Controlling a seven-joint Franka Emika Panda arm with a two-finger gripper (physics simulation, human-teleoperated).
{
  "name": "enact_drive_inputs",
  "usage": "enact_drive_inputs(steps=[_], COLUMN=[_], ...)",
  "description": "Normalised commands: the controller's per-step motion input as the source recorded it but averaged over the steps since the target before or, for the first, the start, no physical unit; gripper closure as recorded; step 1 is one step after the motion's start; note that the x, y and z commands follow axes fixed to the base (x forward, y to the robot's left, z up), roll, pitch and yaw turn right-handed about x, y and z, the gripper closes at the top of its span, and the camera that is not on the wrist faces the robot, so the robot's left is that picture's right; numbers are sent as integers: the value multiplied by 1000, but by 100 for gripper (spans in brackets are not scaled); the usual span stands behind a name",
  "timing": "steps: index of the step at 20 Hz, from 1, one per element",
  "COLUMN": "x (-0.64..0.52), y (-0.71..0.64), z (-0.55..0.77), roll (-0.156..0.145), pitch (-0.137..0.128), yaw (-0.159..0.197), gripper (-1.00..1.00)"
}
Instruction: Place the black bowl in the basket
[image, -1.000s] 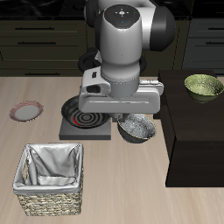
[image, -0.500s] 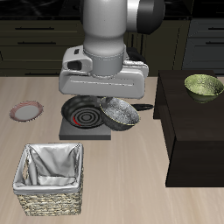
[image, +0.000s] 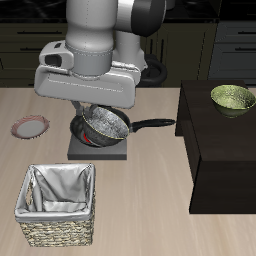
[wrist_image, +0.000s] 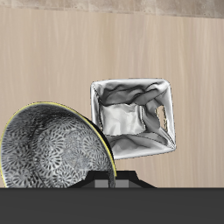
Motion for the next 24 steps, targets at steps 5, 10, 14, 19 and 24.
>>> enact_drive_inputs(steps=[5,10,14,19,24], x=[94,85,100,103,125], y=[-475,-405,-208,-172,72], z=[-2,21,-28,-132,-402], roll=[-74,-62,-49,-36,1], pitch=[-6,-12,-6,12,46], yaw=[-15,-10,-3,-10,4], gripper=[100,100,100,100,100])
